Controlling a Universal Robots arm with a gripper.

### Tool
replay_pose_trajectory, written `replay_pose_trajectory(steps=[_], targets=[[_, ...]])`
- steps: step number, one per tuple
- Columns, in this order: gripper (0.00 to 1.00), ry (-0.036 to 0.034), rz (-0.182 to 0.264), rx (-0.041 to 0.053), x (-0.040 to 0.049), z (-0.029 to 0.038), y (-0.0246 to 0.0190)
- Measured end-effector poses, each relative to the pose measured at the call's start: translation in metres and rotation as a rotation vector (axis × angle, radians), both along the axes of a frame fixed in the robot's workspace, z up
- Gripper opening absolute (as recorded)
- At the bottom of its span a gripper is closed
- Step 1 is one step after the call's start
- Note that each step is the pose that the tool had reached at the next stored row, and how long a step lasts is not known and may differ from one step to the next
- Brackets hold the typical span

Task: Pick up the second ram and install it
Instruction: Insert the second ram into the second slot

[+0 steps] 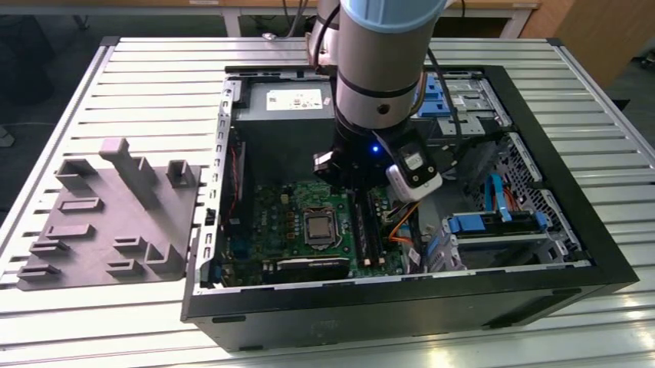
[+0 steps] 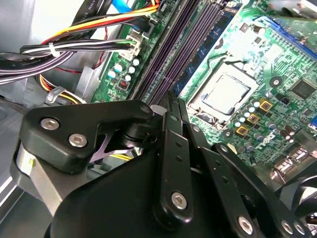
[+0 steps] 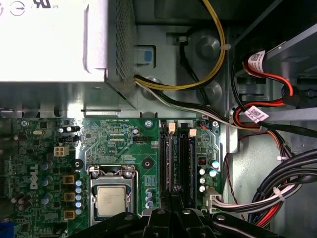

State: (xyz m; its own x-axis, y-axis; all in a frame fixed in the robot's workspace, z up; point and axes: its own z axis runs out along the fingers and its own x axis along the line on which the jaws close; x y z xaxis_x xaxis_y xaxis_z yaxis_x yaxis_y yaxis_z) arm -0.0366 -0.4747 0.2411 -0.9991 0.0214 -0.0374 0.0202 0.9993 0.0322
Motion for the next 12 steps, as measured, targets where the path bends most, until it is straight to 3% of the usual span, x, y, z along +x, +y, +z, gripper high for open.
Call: replay_pose_trajectory(steps=[12], targets=[[0.12, 0.0001, 0.000, 0.0003, 0.0020, -0.0019, 0.0000]])
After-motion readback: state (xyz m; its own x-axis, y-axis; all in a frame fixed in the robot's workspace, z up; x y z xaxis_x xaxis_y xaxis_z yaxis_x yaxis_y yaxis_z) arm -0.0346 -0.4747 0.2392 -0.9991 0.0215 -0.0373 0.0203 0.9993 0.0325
